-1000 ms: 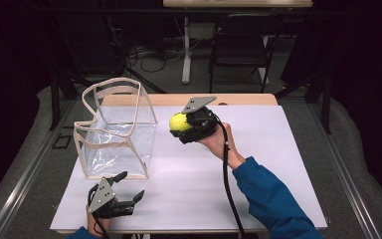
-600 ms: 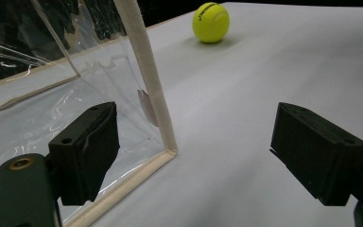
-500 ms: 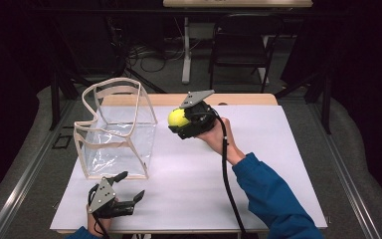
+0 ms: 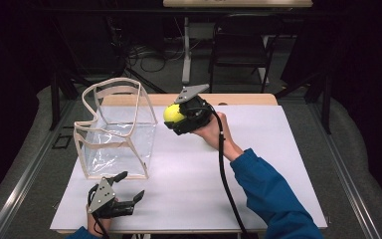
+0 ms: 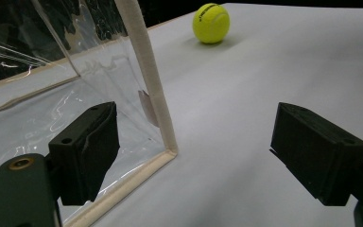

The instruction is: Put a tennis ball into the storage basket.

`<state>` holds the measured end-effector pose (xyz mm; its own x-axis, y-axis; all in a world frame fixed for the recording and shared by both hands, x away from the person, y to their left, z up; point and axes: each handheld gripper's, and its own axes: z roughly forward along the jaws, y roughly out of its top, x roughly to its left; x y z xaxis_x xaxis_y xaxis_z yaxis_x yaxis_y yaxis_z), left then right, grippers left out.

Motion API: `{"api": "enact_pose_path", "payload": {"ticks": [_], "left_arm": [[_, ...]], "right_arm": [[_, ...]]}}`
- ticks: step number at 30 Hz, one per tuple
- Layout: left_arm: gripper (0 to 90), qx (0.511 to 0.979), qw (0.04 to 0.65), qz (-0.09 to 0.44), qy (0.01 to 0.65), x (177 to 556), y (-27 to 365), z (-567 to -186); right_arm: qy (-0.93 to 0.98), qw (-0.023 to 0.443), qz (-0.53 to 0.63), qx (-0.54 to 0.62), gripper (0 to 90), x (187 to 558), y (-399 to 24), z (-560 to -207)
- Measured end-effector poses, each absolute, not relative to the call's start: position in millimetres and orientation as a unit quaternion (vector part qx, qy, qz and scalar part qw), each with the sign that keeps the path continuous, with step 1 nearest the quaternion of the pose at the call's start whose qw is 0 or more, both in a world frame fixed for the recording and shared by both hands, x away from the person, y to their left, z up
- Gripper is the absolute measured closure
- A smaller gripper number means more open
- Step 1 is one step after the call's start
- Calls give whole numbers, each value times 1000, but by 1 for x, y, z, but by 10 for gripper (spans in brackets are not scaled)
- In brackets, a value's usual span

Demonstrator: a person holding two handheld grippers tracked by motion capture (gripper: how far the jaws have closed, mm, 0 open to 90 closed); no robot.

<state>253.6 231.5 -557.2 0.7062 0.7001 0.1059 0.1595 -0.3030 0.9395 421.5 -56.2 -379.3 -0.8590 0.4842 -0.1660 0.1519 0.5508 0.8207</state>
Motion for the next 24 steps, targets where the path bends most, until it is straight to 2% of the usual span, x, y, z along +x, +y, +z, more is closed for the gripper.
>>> {"api": "enact_pose_path", "payload": {"ticks": [24], "left_arm": [[161,764,520,261,280,253,232,-557]], "right_arm": [[863,191,432,180,257,430,-38,-367]]}}
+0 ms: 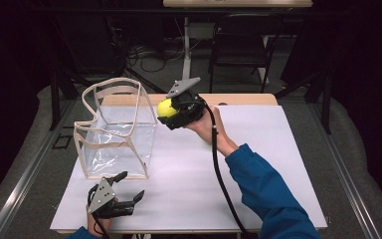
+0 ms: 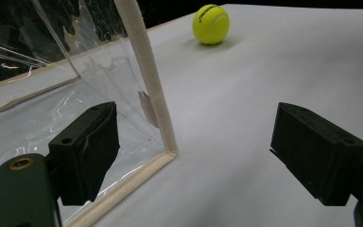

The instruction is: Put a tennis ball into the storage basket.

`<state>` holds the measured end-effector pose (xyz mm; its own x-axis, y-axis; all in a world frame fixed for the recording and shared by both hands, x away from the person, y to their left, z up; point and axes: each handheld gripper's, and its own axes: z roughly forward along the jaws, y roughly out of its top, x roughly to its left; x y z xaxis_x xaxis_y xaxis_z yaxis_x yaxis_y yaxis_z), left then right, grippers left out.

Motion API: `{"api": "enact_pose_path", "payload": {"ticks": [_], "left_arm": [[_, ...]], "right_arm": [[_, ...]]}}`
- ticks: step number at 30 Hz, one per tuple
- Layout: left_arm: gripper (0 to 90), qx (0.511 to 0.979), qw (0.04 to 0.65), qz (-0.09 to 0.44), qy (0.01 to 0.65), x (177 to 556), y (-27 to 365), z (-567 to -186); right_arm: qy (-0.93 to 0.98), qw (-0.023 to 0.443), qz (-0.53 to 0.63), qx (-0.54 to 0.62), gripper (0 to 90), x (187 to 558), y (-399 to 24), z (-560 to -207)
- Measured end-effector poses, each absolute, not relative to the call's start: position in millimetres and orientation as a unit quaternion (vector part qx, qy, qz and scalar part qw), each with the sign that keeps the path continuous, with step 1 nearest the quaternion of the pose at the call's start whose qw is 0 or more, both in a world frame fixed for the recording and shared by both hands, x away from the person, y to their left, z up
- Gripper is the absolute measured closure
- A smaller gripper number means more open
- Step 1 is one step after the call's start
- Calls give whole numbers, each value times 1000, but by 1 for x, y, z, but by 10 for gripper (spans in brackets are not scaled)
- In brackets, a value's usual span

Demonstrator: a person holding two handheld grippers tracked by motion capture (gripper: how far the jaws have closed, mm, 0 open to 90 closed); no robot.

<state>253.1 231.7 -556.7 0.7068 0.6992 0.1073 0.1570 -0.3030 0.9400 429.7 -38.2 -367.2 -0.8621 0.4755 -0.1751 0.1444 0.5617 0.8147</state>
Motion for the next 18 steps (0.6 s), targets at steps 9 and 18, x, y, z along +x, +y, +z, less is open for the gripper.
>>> {"api": "enact_pose_path", "payload": {"ticks": [9,18], "left_arm": [[161,763,520,261,280,253,232,-557],[161,762,522,260,281,253,232,-557]], "right_arm": [[864,192,430,177,257,433,-32,-365],[865,194,430,173,257,433,-27,-362]]}}
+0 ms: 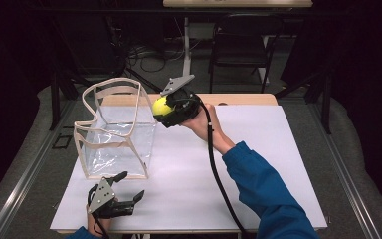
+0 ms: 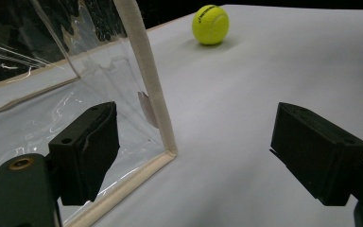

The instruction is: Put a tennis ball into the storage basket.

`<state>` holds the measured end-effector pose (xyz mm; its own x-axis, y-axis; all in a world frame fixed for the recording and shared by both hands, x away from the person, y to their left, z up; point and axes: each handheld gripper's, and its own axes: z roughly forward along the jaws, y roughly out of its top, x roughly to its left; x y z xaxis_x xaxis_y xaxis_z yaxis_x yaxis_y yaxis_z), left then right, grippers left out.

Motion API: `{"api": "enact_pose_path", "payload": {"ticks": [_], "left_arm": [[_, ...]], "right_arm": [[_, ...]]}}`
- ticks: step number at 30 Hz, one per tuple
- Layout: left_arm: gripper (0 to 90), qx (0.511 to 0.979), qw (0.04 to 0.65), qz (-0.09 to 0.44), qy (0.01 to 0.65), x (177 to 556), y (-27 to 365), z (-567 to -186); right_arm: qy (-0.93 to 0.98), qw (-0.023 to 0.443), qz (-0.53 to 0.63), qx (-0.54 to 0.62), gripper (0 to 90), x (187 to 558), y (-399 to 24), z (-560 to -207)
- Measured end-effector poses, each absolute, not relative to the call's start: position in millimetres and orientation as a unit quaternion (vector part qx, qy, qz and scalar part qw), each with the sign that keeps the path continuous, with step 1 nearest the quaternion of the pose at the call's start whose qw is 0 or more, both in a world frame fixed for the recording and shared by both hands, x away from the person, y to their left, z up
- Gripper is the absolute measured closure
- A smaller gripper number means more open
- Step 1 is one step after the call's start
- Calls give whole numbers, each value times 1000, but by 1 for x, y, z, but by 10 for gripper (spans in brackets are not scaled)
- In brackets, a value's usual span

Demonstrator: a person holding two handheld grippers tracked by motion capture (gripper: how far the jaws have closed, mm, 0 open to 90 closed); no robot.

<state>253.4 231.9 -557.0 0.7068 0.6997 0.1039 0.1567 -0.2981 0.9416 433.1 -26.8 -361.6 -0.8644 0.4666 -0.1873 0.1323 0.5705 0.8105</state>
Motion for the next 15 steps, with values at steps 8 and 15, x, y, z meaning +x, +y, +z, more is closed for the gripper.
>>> {"api": "enact_pose_path", "payload": {"ticks": [8,15], "left_arm": [[161,763,521,261,280,253,232,-557],[161,762,522,260,280,253,232,-557]], "right_arm": [[865,194,429,174,257,436,-23,-359],[864,196,430,173,257,439,-20,-355]]}}
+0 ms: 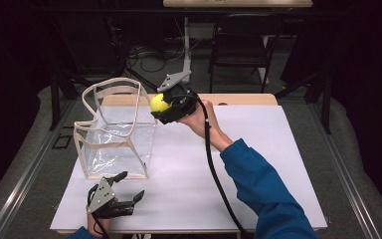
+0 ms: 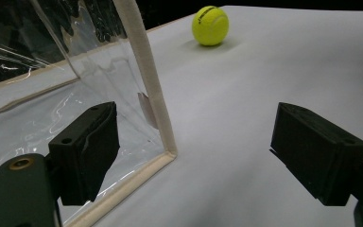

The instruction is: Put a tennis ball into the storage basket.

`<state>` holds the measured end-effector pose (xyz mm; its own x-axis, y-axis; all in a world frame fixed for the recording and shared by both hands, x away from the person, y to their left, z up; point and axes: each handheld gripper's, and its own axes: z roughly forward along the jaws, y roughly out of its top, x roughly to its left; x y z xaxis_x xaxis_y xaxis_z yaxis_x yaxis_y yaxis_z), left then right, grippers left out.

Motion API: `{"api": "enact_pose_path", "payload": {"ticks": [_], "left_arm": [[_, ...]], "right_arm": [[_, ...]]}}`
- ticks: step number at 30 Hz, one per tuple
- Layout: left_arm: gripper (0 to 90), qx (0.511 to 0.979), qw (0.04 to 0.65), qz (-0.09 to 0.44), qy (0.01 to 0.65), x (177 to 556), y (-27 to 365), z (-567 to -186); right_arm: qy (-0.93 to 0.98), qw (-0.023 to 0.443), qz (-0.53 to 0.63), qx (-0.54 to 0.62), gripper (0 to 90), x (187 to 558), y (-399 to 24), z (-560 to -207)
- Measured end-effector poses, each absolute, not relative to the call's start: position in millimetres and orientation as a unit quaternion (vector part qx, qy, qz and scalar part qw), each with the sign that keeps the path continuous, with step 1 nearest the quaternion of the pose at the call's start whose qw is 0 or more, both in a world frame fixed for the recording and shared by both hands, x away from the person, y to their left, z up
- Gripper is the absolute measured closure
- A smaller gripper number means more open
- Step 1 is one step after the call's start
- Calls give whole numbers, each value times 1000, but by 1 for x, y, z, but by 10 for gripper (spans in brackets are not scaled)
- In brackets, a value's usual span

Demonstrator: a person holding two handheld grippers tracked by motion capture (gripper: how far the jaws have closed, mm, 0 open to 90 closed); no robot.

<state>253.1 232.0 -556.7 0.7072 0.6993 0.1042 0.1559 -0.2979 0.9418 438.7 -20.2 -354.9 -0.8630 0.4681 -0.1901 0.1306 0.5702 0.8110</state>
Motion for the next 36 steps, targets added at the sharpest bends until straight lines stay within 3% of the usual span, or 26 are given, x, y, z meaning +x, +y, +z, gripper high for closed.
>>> {"api": "enact_pose_path", "payload": {"ticks": [36], "left_arm": [[161,761,524,259,280,253,232,-557]], "right_arm": [[860,199,438,173,257,448,-2,-350]]}}
